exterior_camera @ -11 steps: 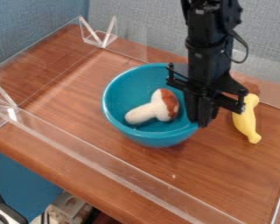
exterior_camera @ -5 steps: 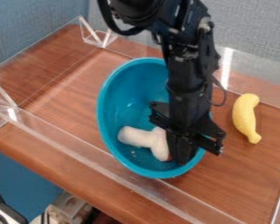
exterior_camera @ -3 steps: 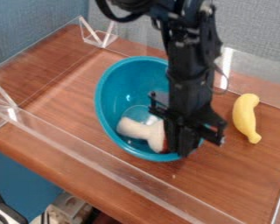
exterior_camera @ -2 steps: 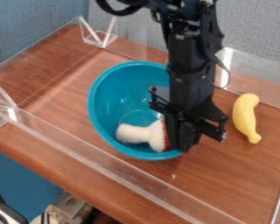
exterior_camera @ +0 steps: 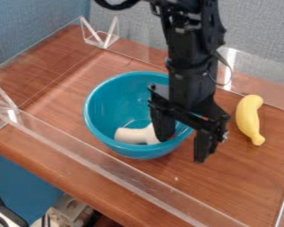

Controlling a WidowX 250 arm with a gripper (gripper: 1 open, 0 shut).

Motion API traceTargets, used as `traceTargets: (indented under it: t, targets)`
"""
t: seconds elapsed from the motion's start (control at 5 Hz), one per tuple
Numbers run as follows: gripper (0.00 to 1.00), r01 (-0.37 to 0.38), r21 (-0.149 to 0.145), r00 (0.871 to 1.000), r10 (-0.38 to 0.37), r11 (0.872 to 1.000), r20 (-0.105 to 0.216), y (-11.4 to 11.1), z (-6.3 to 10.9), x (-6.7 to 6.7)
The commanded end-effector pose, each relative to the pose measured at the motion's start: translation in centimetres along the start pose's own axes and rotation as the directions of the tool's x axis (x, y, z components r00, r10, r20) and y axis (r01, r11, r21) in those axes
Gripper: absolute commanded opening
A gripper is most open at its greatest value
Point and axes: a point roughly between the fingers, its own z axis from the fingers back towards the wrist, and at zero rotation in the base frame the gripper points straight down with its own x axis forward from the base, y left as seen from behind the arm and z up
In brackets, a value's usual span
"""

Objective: Remove the yellow object from the blue bowl and put it on the table

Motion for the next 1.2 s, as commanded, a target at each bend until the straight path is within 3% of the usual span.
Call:
traceTargets:
  t: [0.0,0.2,0.6,1.0]
  targets:
    - [1.0,-0.003,0.013,0.997,0.002,1.0,0.072,0.1,1.9,0.6]
    - [1.0,-0.013,0.019,0.997,0.011,1.0,0.076,0.0,2.2,0.6]
    - [1.0,0.04,0.027,0.996,-0.042,0.999,0.073,-2.4,4.0,0.8]
    - [1.0,0.091,0.03,0.994,-0.093,0.995,0.064,-4.9,4.2,0.9]
